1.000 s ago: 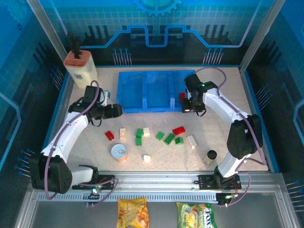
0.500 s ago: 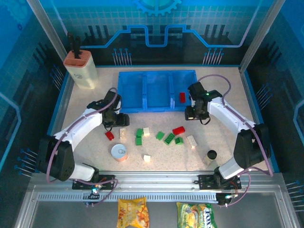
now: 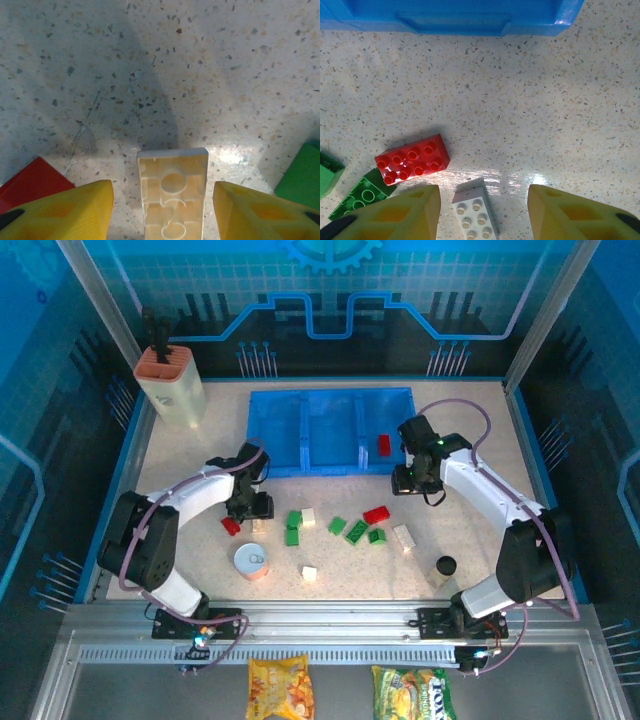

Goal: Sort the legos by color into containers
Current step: Pick up the lego from the middle-left of the table.

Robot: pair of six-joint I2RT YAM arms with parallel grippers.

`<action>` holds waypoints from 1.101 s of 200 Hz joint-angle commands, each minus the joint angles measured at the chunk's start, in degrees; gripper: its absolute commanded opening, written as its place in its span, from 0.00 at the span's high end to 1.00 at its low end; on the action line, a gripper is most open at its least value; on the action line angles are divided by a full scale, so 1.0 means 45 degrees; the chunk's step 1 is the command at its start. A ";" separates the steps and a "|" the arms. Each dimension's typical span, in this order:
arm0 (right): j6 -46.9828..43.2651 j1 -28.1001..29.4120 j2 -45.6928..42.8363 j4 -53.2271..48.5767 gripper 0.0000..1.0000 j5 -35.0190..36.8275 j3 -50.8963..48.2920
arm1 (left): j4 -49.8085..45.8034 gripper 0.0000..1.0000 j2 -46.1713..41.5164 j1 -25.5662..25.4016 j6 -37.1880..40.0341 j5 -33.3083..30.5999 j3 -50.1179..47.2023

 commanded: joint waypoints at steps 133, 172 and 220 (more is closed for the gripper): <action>0.0092 -0.0008 -0.0527 -0.0724 0.49 0.0413 0.0258 | 0.0081 0.61 0.0795 -0.0531 -0.0160 -0.0186 -0.0026; 0.0112 0.0028 -0.0643 -0.0900 0.50 0.0385 0.0364 | -0.0059 0.64 0.0594 -0.0548 -0.0201 -0.0322 0.0070; 0.0133 0.0060 -0.0784 -0.0850 0.49 0.0351 0.0394 | -0.0448 0.67 0.0047 -0.0551 -0.0389 -0.0360 0.0298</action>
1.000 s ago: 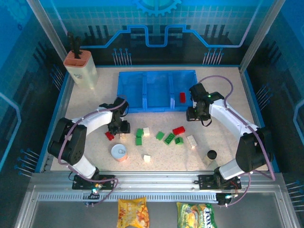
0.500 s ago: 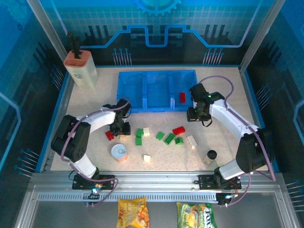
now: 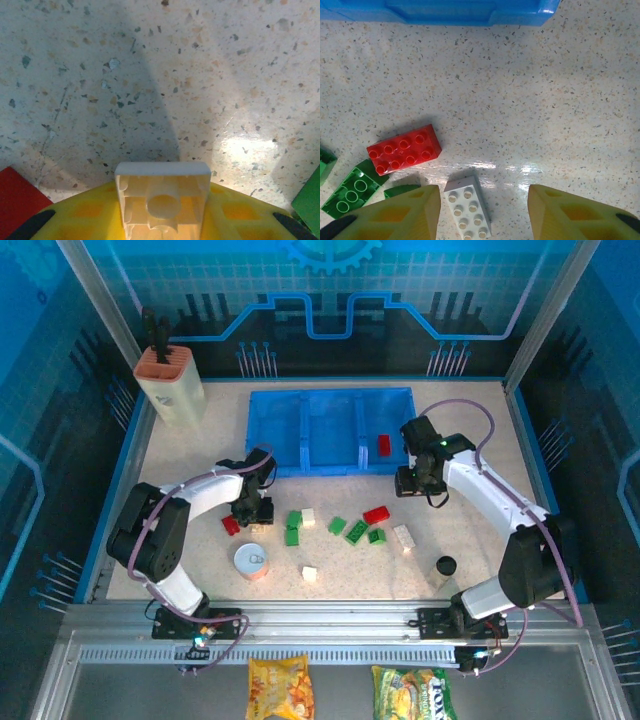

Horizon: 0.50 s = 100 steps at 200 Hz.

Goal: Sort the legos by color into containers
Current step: Pick up the lego from the middle-left of the table.

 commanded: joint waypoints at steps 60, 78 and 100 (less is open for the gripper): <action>0.0244 0.0122 -0.0484 -0.0027 0.49 0.0023 -0.0003 | -0.1558 0.68 -0.1627 -0.0111 -0.0608 -0.0641 0.1599; 0.0272 0.0143 -0.0481 0.0017 0.49 -0.0038 -0.0079 | -0.1768 0.69 -0.1688 -0.0113 -0.0566 -0.0741 0.2263; 0.0275 0.0146 -0.0520 -0.0001 0.49 -0.0034 -0.0096 | -0.2015 0.69 -0.1352 -0.0086 -0.0398 -0.0908 0.3271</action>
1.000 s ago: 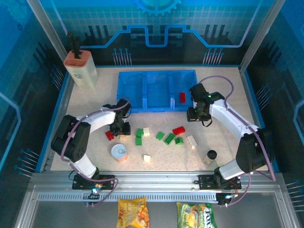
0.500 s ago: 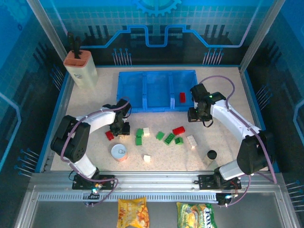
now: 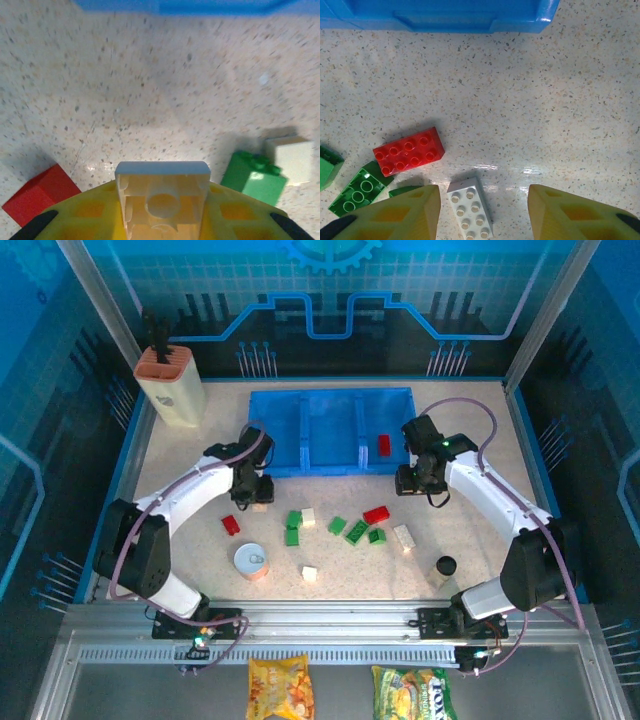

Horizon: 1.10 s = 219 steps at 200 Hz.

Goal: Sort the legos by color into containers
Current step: Pick up the lego from the middle-left of the table, then place the lego in the container.

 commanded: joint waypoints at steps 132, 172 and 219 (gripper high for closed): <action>0.0284 0.0238 -0.0721 -0.0583 0.49 0.0260 0.0054 | -0.1153 0.70 0.4866 0.1153 0.0415 -0.0224 0.7533; 0.0298 0.0256 -0.0802 -0.0756 0.49 0.0288 0.0072 | -0.1557 0.71 0.6625 0.1325 0.0653 -0.0359 0.9177; 0.0265 0.0273 -0.0748 -0.0848 0.49 0.0347 0.0108 | -0.1915 0.71 0.8445 0.1406 0.1018 -0.0393 1.0633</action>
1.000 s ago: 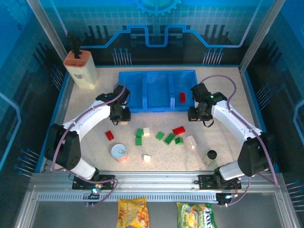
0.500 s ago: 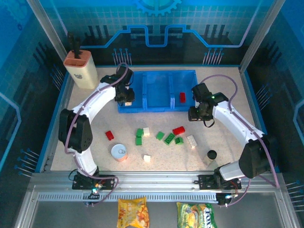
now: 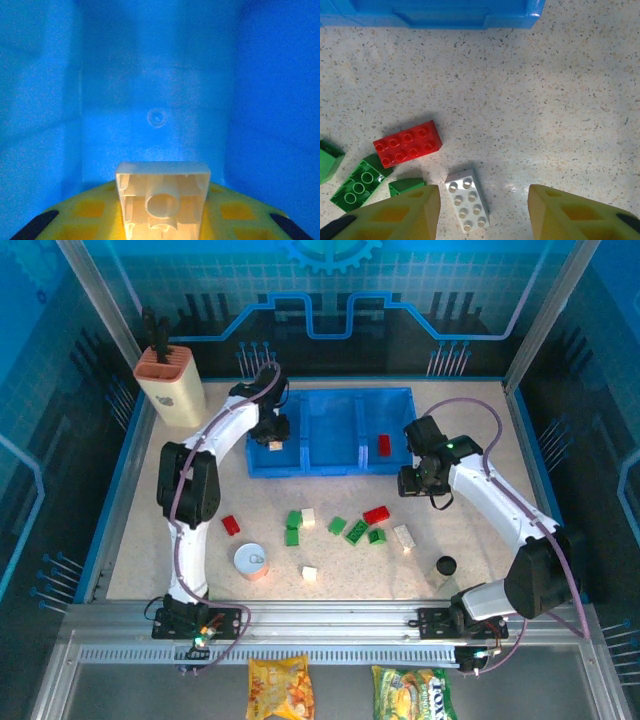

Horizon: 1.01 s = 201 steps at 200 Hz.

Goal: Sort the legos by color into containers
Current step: Place the lego in the container.

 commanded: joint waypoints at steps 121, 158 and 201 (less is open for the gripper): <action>0.0142 0.0269 -0.0165 -0.0507 0.49 0.0155 0.0186 | -0.0935 0.70 0.3311 0.0414 0.0774 0.0305 0.2817; 0.0166 0.0281 -0.0157 -0.0558 0.49 0.0199 0.0204 | -0.1085 0.69 0.3777 0.0414 0.0920 0.0383 0.3240; 0.0152 0.0281 -0.0127 -0.0507 0.49 0.0191 0.0164 | -0.1184 0.66 0.3847 0.0411 0.1085 0.0519 0.3386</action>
